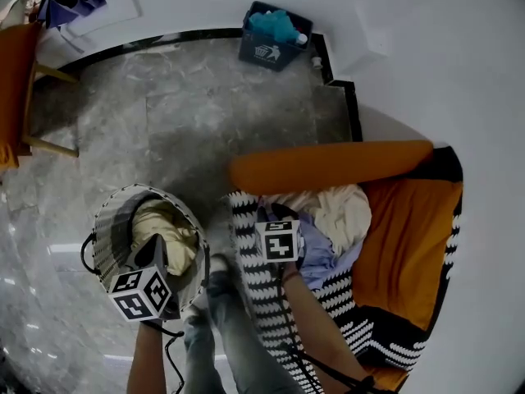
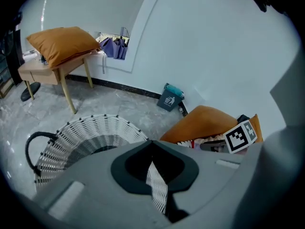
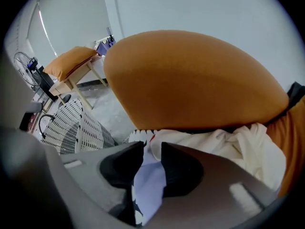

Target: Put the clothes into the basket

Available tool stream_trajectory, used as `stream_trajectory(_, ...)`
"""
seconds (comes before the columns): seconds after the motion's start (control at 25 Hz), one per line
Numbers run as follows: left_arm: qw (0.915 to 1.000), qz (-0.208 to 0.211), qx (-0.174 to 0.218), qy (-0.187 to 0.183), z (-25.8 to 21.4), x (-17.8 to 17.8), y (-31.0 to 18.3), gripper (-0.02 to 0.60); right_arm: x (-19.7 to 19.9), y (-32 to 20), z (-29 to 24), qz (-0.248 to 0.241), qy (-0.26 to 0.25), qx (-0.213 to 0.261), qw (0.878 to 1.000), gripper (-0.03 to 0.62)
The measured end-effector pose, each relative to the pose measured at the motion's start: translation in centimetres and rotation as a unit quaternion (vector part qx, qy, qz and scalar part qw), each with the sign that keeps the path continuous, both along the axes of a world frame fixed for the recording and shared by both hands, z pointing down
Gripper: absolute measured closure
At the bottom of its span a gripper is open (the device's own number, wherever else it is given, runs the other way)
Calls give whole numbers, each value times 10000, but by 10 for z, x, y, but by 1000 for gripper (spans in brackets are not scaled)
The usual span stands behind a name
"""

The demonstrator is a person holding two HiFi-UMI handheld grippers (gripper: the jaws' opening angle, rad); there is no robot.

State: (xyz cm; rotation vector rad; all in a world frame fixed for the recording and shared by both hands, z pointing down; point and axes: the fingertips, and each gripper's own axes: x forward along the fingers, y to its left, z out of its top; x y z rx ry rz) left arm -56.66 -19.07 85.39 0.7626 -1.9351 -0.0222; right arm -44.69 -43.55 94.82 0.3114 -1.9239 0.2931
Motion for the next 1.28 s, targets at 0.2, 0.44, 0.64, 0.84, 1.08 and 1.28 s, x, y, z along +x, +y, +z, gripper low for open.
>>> stream_trajectory(0.2,9999,-100,-94,104,14,-1,5,588,3,1,25,-134,388,139,9991,471)
stream_trajectory(0.44,9996,-85,-154,208,22,4,8,588,4,-3,40,-175,499,255,9983,471)
stream_trajectory(0.64,9994,-53,-250,249,28,8,13,588,3,-5,47,-79,532,235,9983,479)
stream_trajectory(0.84,9994,-52,-235,245,23,9,15,588,4,-6,48,-3,559,192,9983,504)
stream_trajectory(1.08,9996,-48,-172,203,13,11,21,588,6,-8,44,206,543,144,9982,569)
stream_trajectory(1.28,9998,-12,-126,124,2,14,22,588,7,-5,26,212,437,174,9987,572)
